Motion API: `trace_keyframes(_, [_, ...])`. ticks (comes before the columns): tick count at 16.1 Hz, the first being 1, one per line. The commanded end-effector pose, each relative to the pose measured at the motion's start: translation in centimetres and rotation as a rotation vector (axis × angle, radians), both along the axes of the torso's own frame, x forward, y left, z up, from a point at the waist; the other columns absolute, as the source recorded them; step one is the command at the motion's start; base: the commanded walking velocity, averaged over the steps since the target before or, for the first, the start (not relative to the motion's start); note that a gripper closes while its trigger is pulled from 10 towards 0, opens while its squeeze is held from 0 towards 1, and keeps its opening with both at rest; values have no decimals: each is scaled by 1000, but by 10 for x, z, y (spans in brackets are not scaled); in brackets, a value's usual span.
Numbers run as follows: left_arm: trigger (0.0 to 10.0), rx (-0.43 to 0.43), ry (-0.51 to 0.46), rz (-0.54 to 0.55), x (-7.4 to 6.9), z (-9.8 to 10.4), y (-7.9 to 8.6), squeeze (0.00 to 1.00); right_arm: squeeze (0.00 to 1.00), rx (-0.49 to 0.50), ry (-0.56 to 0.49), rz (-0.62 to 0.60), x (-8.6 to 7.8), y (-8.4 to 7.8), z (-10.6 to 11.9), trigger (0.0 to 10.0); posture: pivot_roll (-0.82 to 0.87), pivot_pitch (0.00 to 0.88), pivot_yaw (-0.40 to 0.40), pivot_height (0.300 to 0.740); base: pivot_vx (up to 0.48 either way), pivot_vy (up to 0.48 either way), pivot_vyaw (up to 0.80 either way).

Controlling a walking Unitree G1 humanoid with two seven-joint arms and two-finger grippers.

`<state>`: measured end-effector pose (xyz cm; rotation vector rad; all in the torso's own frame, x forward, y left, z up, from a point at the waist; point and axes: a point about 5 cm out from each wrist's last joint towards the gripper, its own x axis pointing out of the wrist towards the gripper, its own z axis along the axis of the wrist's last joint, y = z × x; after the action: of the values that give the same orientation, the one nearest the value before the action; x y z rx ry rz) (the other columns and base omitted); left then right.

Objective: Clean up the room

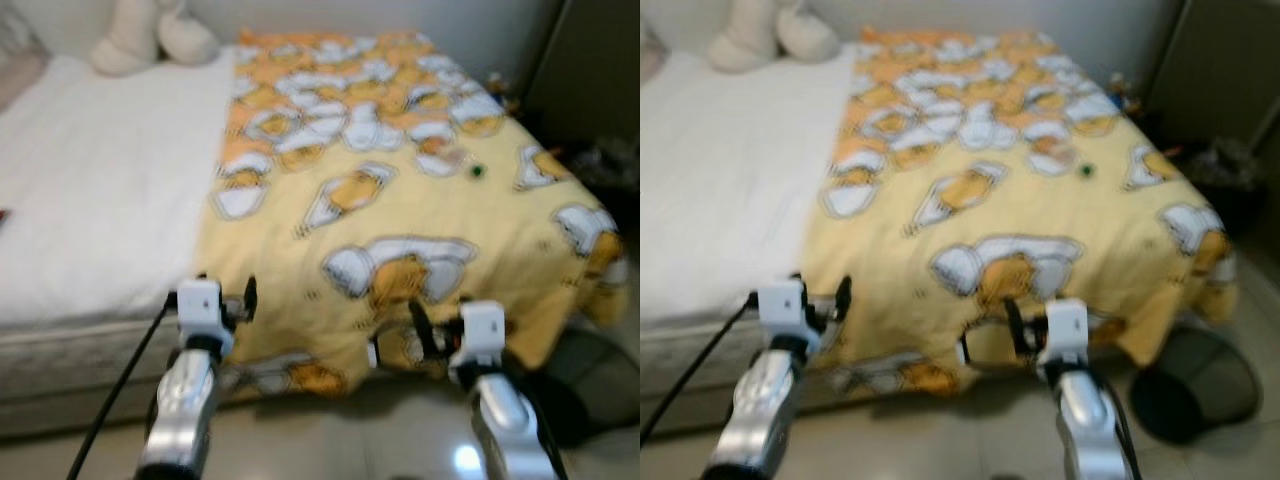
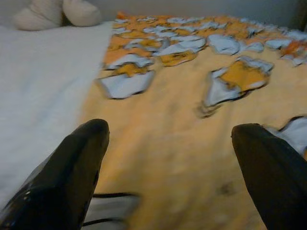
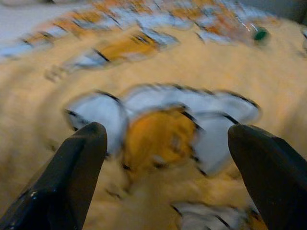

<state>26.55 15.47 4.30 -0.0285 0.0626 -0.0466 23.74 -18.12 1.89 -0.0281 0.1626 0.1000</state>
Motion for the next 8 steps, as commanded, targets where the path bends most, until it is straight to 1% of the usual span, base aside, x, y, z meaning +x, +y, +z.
trace_keyframes(1, [10000,11,-51,-21,10,12,-6,0,0,11,-39,-14,10,2,9,10000,-152,0,43,740,326,-349,0])
trace_keyframes(2, [10000,3,-68,-43,12,18,-11,0,0,21,-50,1,13,10,12,10000,-152,0,43,740,322,-349,0])
trace_keyframes(4, [10000,-24,-28,-42,6,12,-11,0,0,14,-66,24,15,15,15,10000,-162,0,51,740,324,-351,0])
trace_keyframes(5, [10000,-37,-16,-37,5,9,-11,0,0,9,-68,27,16,14,16,10000,-164,0,53,740,322,-352,0])
trace_keyframes(7, [10000,-53,-24,-44,7,13,-20,0,0,9,-67,6,19,9,17,10000,-169,0,55,740,322,-352,0])
trace_keyframes(8, [10000,-46,-28,-67,8,14,-23,0,0,-2,-79,-1,20,7,19,10000,-174,0,56,740,322,-352,0])
